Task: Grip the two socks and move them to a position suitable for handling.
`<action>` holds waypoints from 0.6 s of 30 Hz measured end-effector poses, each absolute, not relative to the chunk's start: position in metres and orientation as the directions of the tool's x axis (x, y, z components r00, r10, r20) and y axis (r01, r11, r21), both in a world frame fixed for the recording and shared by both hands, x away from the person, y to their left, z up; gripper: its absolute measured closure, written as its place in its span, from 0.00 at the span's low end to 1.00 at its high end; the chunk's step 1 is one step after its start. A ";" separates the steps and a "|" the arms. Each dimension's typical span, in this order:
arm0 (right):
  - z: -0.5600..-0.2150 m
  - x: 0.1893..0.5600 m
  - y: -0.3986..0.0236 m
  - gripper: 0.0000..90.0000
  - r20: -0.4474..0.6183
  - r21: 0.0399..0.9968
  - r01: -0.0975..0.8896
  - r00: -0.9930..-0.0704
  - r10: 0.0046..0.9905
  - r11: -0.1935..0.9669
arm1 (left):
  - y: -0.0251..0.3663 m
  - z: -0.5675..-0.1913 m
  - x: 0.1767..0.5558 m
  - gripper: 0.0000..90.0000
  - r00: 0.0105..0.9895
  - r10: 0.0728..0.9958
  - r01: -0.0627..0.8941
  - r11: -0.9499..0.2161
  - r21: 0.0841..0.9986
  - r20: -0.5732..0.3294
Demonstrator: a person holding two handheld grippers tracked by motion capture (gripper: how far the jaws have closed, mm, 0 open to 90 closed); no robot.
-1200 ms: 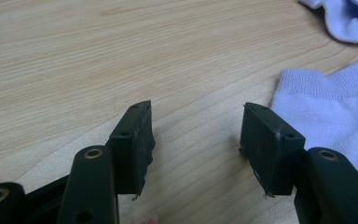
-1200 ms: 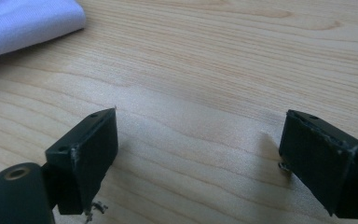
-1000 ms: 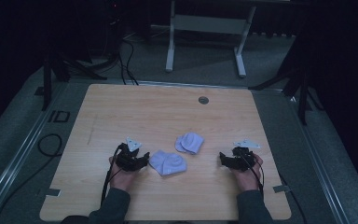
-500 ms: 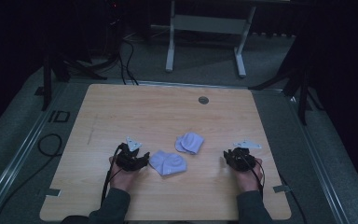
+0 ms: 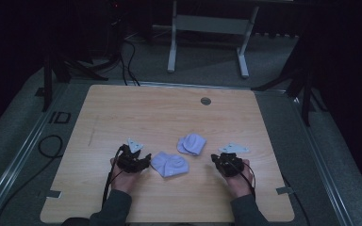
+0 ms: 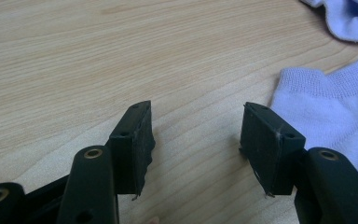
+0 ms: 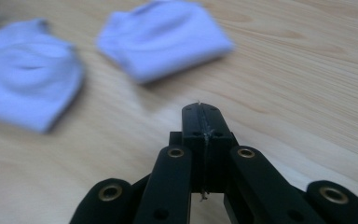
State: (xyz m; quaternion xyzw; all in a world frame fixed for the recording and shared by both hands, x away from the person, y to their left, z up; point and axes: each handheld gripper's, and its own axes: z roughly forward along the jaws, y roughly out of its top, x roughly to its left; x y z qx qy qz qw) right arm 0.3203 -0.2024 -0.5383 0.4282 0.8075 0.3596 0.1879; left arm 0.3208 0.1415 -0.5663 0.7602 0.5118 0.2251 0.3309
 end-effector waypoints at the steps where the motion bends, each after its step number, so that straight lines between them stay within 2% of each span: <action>1: -0.536 0.315 -0.194 1.00 0.008 0.743 0.544 -0.589 0.808 0.390 | 0.141 -0.566 0.321 0.49 0.375 0.927 0.629 -0.256 0.734 0.003; 10: -0.529 0.303 -0.159 1.00 0.045 0.744 0.509 -0.685 0.728 0.433 | 0.141 -0.566 0.321 0.49 0.373 0.928 0.632 -0.257 0.731 0.004; 13: -0.533 0.299 -0.135 1.00 0.030 0.725 0.490 -0.724 0.689 0.483 | 0.141 -0.565 0.320 0.50 0.373 0.928 0.637 -0.259 0.726 0.004; 18: -0.540 0.300 -0.114 0.99 0.036 0.716 0.494 -0.732 0.680 0.494 | 0.141 -0.565 0.320 0.51 0.373 0.928 0.638 -0.260 0.725 0.004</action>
